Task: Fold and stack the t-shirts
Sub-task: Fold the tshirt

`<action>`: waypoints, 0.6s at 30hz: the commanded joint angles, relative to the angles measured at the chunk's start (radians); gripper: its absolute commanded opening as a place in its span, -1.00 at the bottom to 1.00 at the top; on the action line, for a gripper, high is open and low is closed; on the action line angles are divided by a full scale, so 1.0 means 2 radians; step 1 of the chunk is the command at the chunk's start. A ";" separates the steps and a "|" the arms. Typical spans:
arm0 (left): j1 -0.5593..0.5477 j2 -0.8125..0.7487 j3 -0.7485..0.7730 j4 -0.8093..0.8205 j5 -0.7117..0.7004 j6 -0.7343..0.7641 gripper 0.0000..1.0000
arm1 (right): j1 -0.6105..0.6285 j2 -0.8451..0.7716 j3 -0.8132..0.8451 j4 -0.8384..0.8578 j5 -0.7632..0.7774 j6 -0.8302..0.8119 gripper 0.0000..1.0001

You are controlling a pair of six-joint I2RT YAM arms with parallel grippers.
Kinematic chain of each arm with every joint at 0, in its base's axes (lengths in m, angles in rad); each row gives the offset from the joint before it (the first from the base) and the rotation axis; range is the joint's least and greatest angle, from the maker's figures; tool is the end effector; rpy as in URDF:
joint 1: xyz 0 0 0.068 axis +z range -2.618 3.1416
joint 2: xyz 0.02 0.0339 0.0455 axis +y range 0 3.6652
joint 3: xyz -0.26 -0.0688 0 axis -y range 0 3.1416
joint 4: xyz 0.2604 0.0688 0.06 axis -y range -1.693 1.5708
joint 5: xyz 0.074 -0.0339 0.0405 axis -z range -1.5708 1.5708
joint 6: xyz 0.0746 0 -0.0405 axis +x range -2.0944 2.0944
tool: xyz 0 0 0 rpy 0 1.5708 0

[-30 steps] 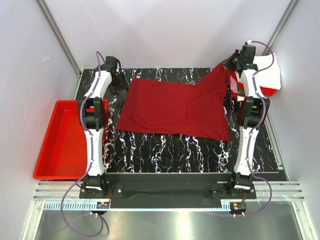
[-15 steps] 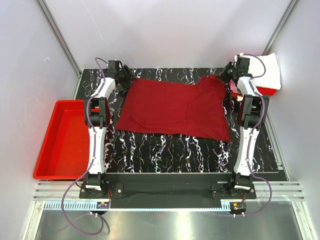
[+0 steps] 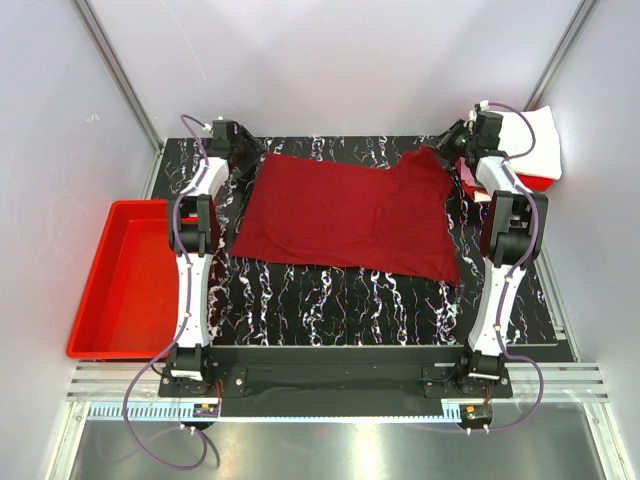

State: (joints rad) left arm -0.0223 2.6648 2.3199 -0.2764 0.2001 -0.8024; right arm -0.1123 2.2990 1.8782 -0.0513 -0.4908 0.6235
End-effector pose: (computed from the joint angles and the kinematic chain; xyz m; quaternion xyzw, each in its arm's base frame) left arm 0.6355 -0.0290 0.1156 -0.2943 0.8359 -0.2637 0.3811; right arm 0.5800 -0.0300 0.1924 0.1792 0.8176 0.3285 0.4376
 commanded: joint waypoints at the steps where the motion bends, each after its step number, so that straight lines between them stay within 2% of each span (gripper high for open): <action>1: 0.006 0.002 0.013 0.049 -0.029 0.000 0.23 | 0.003 -0.031 -0.009 0.043 -0.016 0.009 -1.00; 4: 0.006 0.043 0.069 0.030 -0.010 -0.021 0.23 | 0.004 -0.029 -0.017 0.052 -0.019 0.013 -1.00; 6: 0.004 0.055 0.066 0.040 0.008 -0.039 0.21 | 0.004 -0.028 -0.019 0.059 -0.019 0.014 -1.00; 13: -0.010 0.045 0.032 0.029 0.000 -0.054 0.11 | 0.004 -0.020 -0.027 0.065 -0.024 0.013 -1.00; 18: -0.017 0.054 0.044 0.020 0.007 -0.053 0.04 | 0.003 -0.017 -0.030 0.072 -0.024 0.014 -1.00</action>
State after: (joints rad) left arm -0.0402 2.7483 2.4058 -0.2089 0.2031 -0.9066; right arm -0.1120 2.2925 1.8202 0.0364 -0.5175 0.6456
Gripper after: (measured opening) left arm 0.525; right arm 0.011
